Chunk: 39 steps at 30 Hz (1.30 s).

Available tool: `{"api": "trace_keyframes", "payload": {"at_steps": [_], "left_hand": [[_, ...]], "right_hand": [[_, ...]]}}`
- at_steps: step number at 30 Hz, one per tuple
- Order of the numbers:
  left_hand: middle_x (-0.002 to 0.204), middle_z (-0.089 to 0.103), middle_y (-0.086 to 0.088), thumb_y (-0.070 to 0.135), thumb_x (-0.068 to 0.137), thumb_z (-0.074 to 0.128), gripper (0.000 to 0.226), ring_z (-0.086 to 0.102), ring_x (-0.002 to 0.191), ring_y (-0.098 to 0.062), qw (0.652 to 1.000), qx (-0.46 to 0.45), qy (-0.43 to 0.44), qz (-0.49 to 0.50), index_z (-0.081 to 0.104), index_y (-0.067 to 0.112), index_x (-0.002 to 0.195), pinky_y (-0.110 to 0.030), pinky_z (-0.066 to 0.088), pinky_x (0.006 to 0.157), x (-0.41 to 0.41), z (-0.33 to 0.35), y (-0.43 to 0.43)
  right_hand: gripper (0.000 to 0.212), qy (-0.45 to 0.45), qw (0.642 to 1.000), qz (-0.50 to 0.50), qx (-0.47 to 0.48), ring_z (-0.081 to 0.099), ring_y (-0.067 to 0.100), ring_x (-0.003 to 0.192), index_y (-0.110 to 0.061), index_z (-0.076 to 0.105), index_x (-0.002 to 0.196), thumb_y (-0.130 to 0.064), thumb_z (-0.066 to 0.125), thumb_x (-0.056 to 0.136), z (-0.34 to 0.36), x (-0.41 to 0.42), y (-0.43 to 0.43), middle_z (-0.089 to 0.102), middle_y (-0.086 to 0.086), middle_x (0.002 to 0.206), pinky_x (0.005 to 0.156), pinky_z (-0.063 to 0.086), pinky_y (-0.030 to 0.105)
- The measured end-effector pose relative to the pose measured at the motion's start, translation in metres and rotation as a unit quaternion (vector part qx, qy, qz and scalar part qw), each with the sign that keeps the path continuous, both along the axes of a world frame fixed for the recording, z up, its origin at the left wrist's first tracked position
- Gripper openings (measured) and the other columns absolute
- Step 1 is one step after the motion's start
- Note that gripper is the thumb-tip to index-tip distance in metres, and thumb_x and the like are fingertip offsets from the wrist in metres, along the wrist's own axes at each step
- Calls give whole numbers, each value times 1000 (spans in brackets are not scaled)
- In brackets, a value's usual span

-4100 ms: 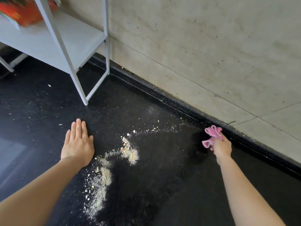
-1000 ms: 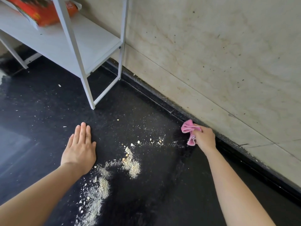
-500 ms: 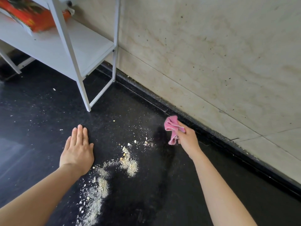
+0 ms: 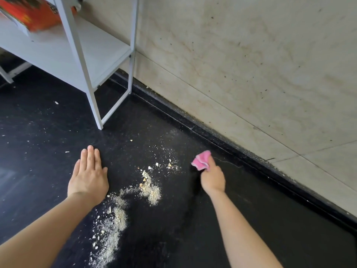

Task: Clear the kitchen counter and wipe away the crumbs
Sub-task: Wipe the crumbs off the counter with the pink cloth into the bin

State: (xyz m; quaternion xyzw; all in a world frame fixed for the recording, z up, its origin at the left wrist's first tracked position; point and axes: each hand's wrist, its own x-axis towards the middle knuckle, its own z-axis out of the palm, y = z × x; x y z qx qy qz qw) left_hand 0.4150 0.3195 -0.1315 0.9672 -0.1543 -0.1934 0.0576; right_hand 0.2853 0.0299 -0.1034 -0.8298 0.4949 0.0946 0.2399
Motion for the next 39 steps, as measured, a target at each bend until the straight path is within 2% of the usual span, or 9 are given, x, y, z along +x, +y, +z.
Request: {"api": "trace_keyframes", "payload": {"at_steps": [6,9,13,17,24,27,29,34,39], "left_hand": [[156,-18,-12,29,99,11,59,-15,144,-25,1000,5,14,-10,-13,3,146,-36,-1,119,0,8,-1],[156,-19,-12,31,100,11,60,-15,144,-26,999,23,17,-28,-15,3,146,-36,-2,118,1,10,2],[155,-21,-12,31,100,9,59,-17,144,-25,999,16,12,-36,-16,4,145,-36,-3,118,0,8,5],[155,-23,-12,31,99,9,59,-19,144,-25,1000,0,7,-29,-20,4,143,-36,-3,118,1,2,5],[154,-24,-12,31,99,8,56,-20,143,-26,1000,-15,-9,-21,-28,6,133,-36,-5,118,2,-4,7],[154,-23,-11,32,99,10,59,-20,143,-25,1000,-21,-4,-16,-24,5,140,-37,-6,118,3,-5,7],[155,-22,-9,33,100,11,60,-21,143,-22,999,-34,-6,-15,-17,6,145,-36,-9,117,3,-3,9],[157,-11,-3,35,99,22,63,-22,138,-11,994,-94,-56,11,-5,7,148,-32,-12,115,0,1,40],[158,-6,-4,38,96,26,66,-15,141,-11,992,-90,-55,64,1,5,148,-32,-9,117,8,-2,82]], "right_hand": [[64,-44,979,146,132,65,27,92,-41,24,146,-7,36,93,2,37,83,59,10,110,81,50,36],[57,-93,947,167,257,65,8,77,-44,40,138,-9,35,94,10,48,95,65,-1,110,65,50,20],[52,-173,960,105,192,68,2,59,-51,55,117,-9,37,93,20,55,49,69,-13,89,53,46,9],[53,-100,992,15,82,66,12,65,-33,50,131,-2,34,90,19,68,-14,67,-11,74,63,50,26],[61,-23,987,160,6,56,27,85,-37,27,145,-8,35,92,-9,103,34,56,10,106,63,39,32],[57,-42,964,240,104,66,24,80,-40,35,141,-10,36,92,-7,108,64,64,7,99,66,51,35],[48,-78,940,254,213,69,8,64,-46,51,128,-15,37,94,1,107,69,70,-3,83,57,53,21],[46,-152,980,125,39,68,7,56,-39,63,119,-9,43,90,20,115,10,70,-5,61,57,53,20],[49,16,968,230,-102,62,33,91,-23,42,141,-8,37,95,6,126,1,67,15,103,64,45,34]]}}
